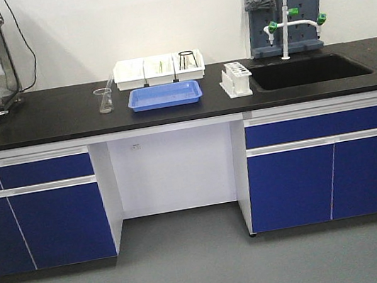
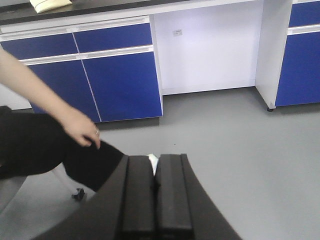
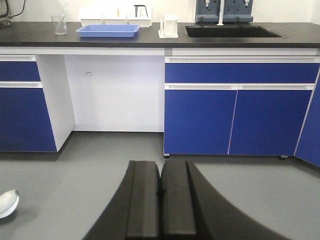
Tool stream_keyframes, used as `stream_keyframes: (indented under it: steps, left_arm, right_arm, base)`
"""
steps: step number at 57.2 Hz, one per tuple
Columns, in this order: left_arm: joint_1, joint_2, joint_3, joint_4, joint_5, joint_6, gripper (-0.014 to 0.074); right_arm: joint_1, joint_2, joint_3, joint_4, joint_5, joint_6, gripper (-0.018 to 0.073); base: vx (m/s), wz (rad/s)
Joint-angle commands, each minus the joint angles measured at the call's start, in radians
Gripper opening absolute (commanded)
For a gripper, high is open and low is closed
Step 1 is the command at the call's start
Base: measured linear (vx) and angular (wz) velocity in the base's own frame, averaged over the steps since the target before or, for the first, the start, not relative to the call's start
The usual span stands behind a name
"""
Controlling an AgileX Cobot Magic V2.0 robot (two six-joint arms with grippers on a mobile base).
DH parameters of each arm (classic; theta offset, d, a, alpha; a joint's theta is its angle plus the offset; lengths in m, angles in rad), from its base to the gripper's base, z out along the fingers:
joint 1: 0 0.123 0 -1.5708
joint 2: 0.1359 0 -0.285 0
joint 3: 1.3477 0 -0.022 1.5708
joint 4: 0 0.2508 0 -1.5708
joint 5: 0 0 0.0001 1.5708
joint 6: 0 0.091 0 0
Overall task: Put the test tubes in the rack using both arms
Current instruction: 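Drive the base forward to the bench facing the white bins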
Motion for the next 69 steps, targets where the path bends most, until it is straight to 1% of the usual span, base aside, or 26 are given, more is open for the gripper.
stream_keyframes:
  steps: [1,69]
  left_arm:
    - [0.001,0.023,-0.029,-0.006,-0.078,-0.003,-0.0004]
    - [0.001,0.023,-0.029,-0.006,-0.078,-0.003,-0.0004]
  right_arm:
    - [-0.006,-0.006,0.014,-0.004,-0.078,-0.012,-0.0008]
    - [-0.006,-0.006,0.014,-0.004,-0.078,-0.012,-0.0008]
  base:
    - [0.00,0.00]
    - [0.01,0.00]
